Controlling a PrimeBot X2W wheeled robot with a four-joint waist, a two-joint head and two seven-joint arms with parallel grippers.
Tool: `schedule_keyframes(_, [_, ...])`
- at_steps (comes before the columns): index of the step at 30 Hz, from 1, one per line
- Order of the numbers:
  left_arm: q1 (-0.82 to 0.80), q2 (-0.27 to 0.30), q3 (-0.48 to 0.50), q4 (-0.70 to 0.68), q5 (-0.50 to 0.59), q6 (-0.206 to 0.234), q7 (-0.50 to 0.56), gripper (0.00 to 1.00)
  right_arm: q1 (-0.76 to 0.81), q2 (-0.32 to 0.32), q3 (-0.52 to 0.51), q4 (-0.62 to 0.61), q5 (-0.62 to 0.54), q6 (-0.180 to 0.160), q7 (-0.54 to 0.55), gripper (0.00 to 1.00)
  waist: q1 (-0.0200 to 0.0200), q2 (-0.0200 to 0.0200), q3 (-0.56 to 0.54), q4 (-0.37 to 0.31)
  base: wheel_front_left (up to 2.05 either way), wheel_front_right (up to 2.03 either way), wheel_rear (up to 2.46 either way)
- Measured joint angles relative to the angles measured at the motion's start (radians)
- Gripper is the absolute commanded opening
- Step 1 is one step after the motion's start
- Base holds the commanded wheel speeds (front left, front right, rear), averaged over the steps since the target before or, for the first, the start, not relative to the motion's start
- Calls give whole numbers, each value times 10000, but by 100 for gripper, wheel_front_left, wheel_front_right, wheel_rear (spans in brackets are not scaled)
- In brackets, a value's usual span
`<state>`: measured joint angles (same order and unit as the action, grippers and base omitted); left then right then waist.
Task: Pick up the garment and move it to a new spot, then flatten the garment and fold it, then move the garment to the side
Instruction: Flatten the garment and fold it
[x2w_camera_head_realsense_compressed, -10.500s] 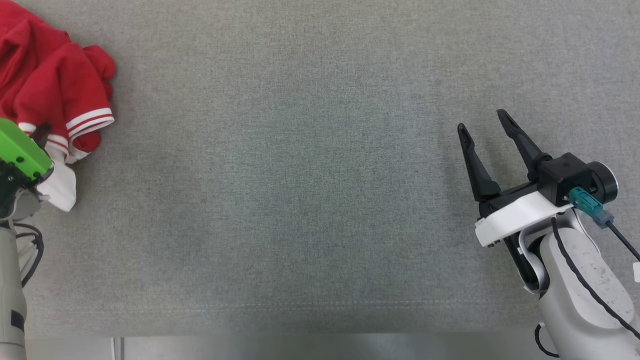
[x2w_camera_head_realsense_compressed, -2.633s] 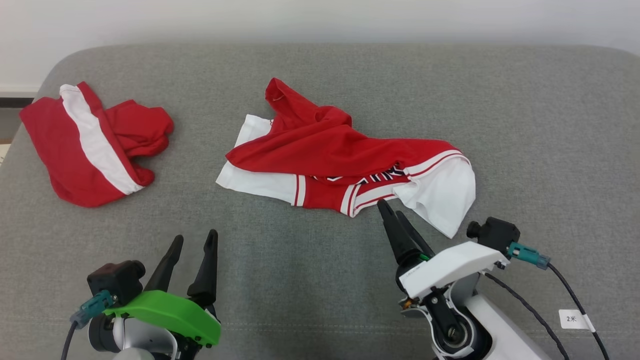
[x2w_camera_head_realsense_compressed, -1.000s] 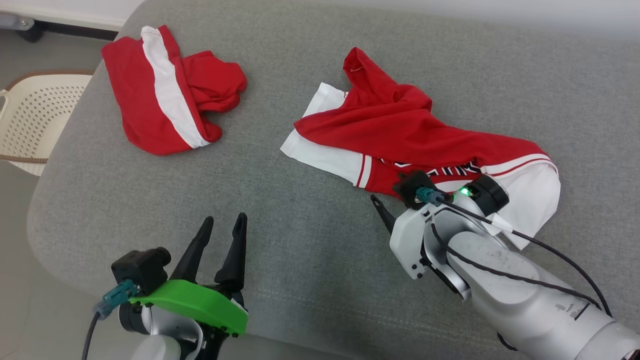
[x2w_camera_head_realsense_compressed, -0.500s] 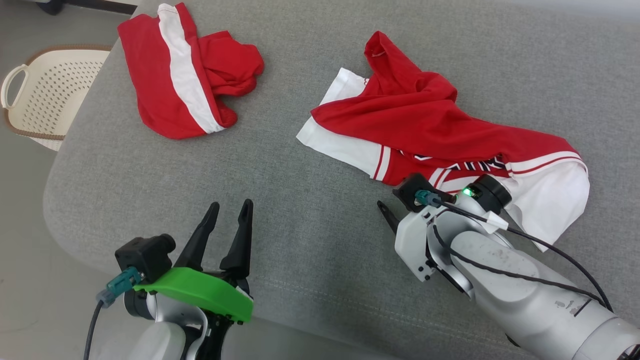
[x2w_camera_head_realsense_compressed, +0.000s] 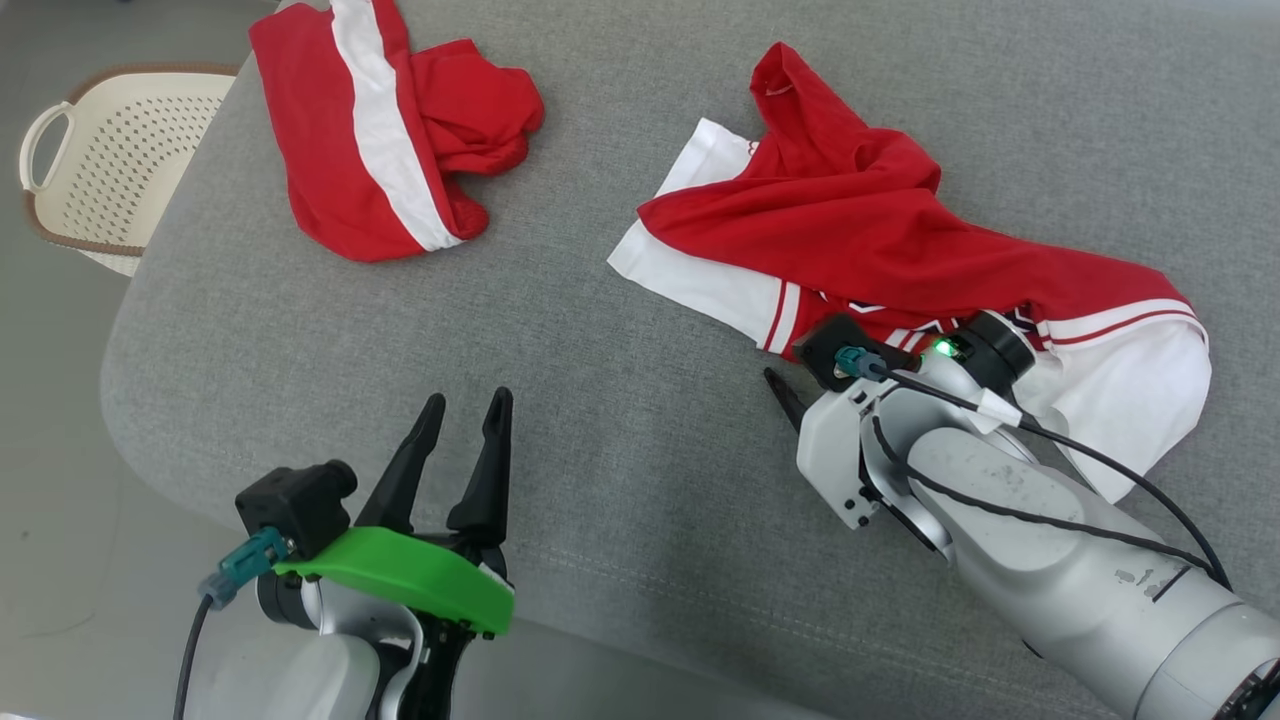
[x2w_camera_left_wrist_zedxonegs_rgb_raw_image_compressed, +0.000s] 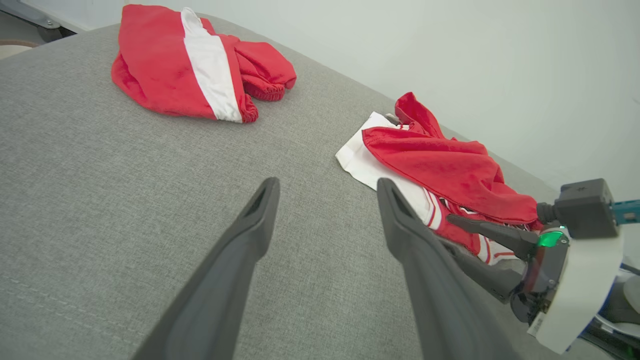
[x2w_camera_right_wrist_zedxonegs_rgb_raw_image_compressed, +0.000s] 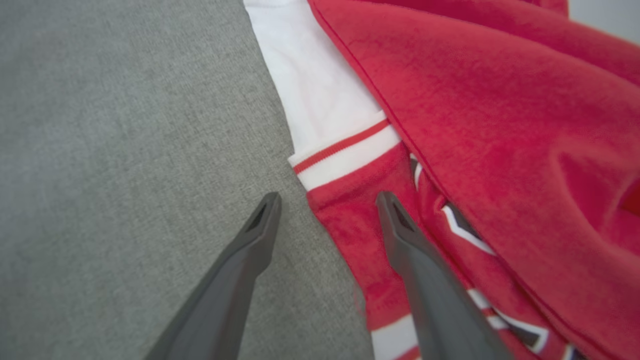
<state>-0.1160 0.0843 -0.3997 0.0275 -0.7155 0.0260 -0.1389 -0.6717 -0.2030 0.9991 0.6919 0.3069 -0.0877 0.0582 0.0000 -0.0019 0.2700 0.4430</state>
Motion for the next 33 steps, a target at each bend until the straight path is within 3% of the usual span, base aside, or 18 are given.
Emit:
schedule_keyframes(5, [-127, -25, -2, 59, -19, -6, -31, 100, -46, 8, 29, 142, -2, 75, 2, 100, 0, 0, 41, 78, 0, 0, 0])
schedule_keyframes(6, [-128, -31, -4, 77, -25, -6, -31, 100, -73, 12, 29, 180, -2, 75, 4, 92, 0, 0, 49, 92, 0, 0, 0])
schedule_keyframes(7, [-131, -36, -8, 98, -25, -6, -42, 100, -104, 13, 29, 217, -2, 75, 15, 49, 0, 0, 57, 107, 0, 0, 0])
schedule_keyframes(8, [-138, -44, -10, 123, -27, -8, -44, 100, -139, 23, 33, 251, -2, 79, 17, 44, 0, 0, 64, 122, 0, 0, 0])
schedule_keyframes(10, [-172, -54, -12, 180, -35, -8, -115, 100, -170, 33, 21, 316, 0, 82, 46, 0, 0, 0, 77, 153, 0, 0, 0])
schedule_keyframes(19, [-255, -73, 111, 378, -104, -6, -221, 100, -245, 44, -65, 449, 6, 171, -40, 0, 0, 0, -37, 136, 0, 0, 0])
schedule_keyframes(26, [-240, 44, 324, 600, -102, 12, -307, 100, -666, -8, -1143, -58, 639, 56, -633, 0, 0, 0, -290, -187, 0, 0, 0])
schedule_keyframes(33, [-52, 311, 525, 623, -102, 109, -380, 100, -659, -570, -2040, -328, 1264, -113, -901, 0, 0, 0, -639, -788, 0, 0, 0])
